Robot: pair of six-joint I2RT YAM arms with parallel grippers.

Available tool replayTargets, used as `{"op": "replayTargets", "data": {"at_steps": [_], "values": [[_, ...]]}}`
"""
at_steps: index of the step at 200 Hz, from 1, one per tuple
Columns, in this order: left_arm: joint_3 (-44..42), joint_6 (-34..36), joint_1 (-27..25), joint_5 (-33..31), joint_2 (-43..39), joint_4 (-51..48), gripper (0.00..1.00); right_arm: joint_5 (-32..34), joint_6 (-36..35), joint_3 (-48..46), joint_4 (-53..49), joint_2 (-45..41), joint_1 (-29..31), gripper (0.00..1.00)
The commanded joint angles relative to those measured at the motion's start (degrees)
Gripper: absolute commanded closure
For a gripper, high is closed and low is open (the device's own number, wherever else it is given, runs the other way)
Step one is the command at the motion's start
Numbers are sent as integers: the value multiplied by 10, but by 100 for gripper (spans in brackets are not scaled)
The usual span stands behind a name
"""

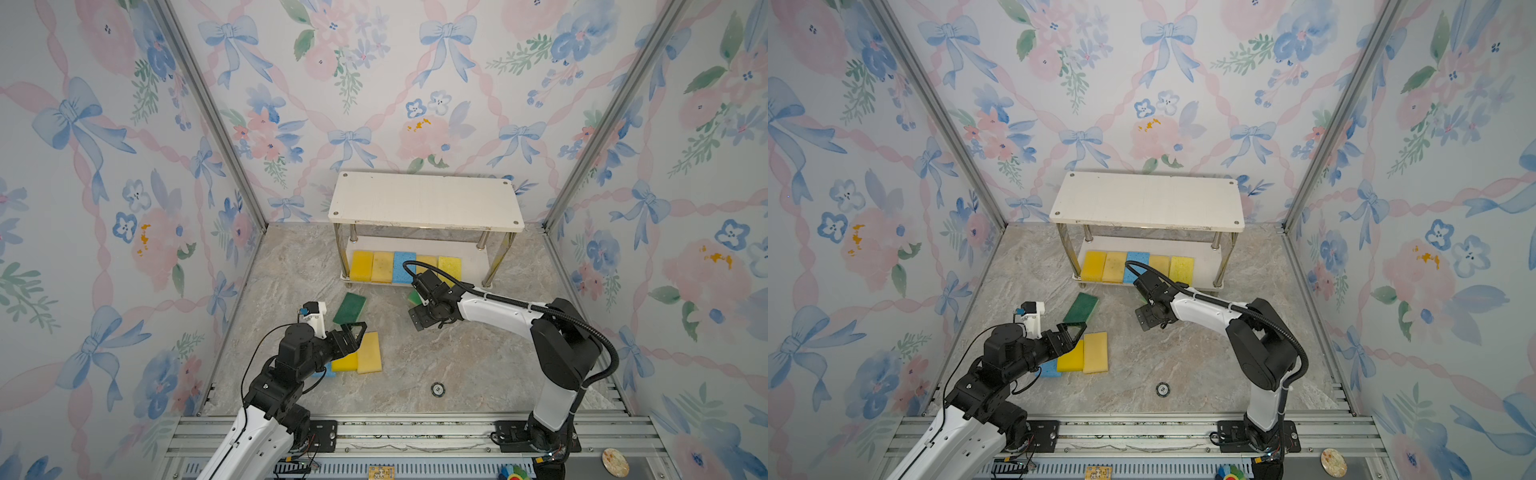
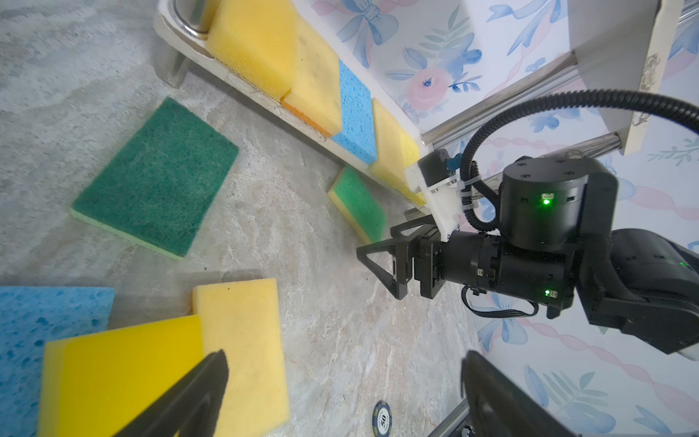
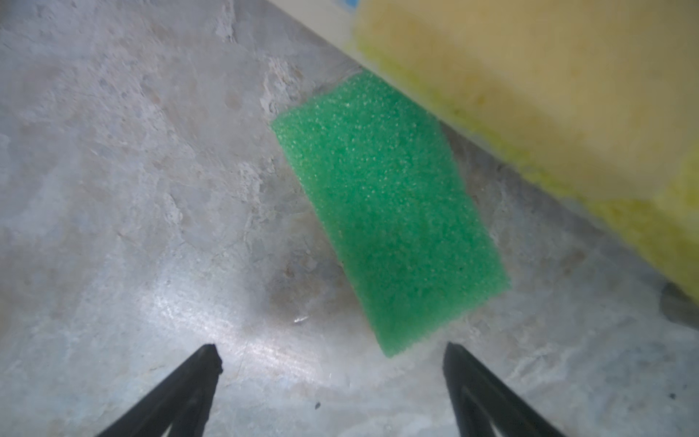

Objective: Place and organize the cleaning sponges onto the shelf
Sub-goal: 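Lower the right gripper onto the green-and-yellow sponge and grasp it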

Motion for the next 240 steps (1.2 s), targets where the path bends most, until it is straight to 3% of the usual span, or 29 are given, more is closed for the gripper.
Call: {"op": "replayTargets", "data": {"at_steps": [1,50,147,193,240], "values": [[-7,4,4,8,-1,-6,2,59,-43,33,-49,23,13,7],[-8,4,5,8,-1,-6,2,86,-74,70,-63,76,11,18],[-7,3,5,5,9,-4,2,65,-78,72,-65,104,-2,65],[-8,2,6,7,6,-5,2,51,-65,48,-72,61,19,93],[-21,-29,6,30,10,19,2,-8,-6,-21,-78,-42,51,98]]}}
